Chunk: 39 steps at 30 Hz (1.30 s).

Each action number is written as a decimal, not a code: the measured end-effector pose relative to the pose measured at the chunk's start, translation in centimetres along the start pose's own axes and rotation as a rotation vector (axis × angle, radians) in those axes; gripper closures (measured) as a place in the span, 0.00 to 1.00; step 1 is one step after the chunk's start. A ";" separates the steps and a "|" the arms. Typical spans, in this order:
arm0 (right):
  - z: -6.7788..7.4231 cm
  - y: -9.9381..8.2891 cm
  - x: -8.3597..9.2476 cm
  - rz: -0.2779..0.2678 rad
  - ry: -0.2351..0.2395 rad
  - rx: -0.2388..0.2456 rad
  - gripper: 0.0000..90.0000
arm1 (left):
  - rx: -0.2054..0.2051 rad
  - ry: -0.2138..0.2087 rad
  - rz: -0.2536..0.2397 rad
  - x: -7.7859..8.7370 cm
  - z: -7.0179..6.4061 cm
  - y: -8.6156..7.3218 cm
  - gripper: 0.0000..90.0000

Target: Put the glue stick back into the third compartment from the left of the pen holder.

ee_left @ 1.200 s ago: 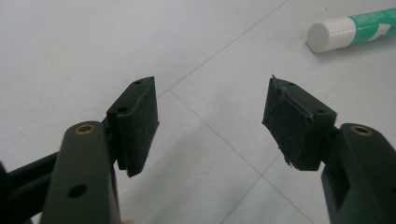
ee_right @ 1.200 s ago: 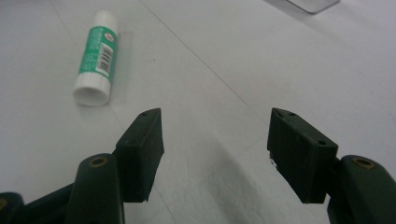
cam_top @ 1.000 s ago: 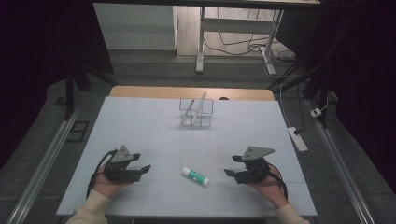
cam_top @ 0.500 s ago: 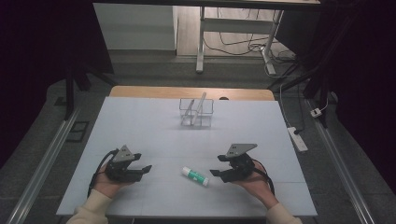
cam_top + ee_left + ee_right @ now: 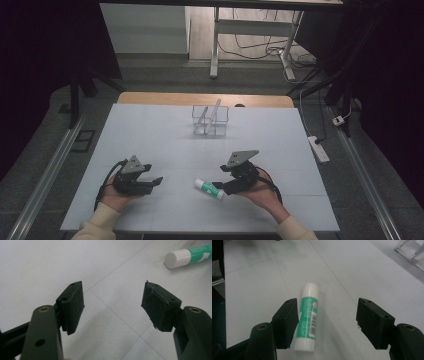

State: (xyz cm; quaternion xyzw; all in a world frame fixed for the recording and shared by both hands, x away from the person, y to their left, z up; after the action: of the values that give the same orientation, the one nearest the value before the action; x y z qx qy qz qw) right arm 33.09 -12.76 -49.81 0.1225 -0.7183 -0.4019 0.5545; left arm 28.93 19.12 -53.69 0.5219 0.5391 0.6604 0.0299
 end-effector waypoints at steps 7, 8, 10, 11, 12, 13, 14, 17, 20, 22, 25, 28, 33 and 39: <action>0.6 1.0 -1.4 0.043 0.021 0.020 0.35 | -0.001 -0.004 0.002 -0.1 0.0 0.0 0.38; 0.7 1.0 -1.6 0.046 0.023 0.019 0.35 | 0.000 -0.005 0.001 -0.1 0.0 0.0 0.38; 0.8 1.2 -1.9 0.060 0.026 0.023 0.34 | -0.005 -0.004 0.005 -0.1 0.0 0.0 0.38; 0.9 1.3 -2.1 0.059 0.028 0.027 0.34 | -0.005 -0.004 0.005 -0.1 0.0 0.0 0.38; 1.0 1.4 -2.2 0.062 0.031 0.026 0.34 | -0.006 -0.003 0.006 -0.1 0.0 0.0 0.38; 1.1 1.4 -2.4 0.070 0.032 0.028 0.34 | -0.006 -0.004 0.005 -0.1 -0.1 0.0 0.38; 1.1 1.5 -2.6 0.071 0.037 0.031 0.34 | -0.008 -0.005 0.005 -0.1 -0.1 0.0 0.38; 1.5 1.7 -3.2 0.088 0.048 0.042 0.34 | -0.008 -0.006 0.007 -0.2 -0.1 0.0 0.38; 1.8 1.9 -3.8 0.108 0.048 0.061 0.34 | -0.011 -0.006 0.013 -0.2 0.0 0.0 0.38; 2.0 2.1 -4.2 0.120 0.047 0.065 0.34 | -0.011 -0.005 0.013 -0.2 0.0 0.0 0.38; 2.1 2.2 -4.8 0.143 0.040 0.066 0.34 | -0.015 -0.001 0.011 -0.1 -0.1 0.0 0.38; 2.2 2.0 -5.4 0.170 0.034 0.069 0.34 | -0.016 0.000 0.006 -0.1 -0.2 0.1 0.38; 2.2 1.8 -6.1 0.202 0.030 0.075 0.38 | -0.016 -0.003 0.012 -0.2 -0.2 0.0 0.38; 2.5 1.7 -6.7 0.235 0.025 0.095 0.46 | -0.015 -0.002 0.013 -0.2 -0.1 0.0 0.37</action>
State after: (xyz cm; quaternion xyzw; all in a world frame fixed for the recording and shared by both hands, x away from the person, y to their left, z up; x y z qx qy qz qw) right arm 33.64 -6.42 -53.46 0.0686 -0.7388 -0.2982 0.6004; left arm 28.91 18.92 -53.76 0.5259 0.5306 0.6641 0.0301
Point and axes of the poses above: each handheld gripper's, and its own axes: x roughly backward along the jaws, y roughly out of its top, z roughly to its left, the point moved 3 cm from there along -x, roughly forward along the jaws, and after that the axes turned 7 degrees about -y, right-handed, at the moved point
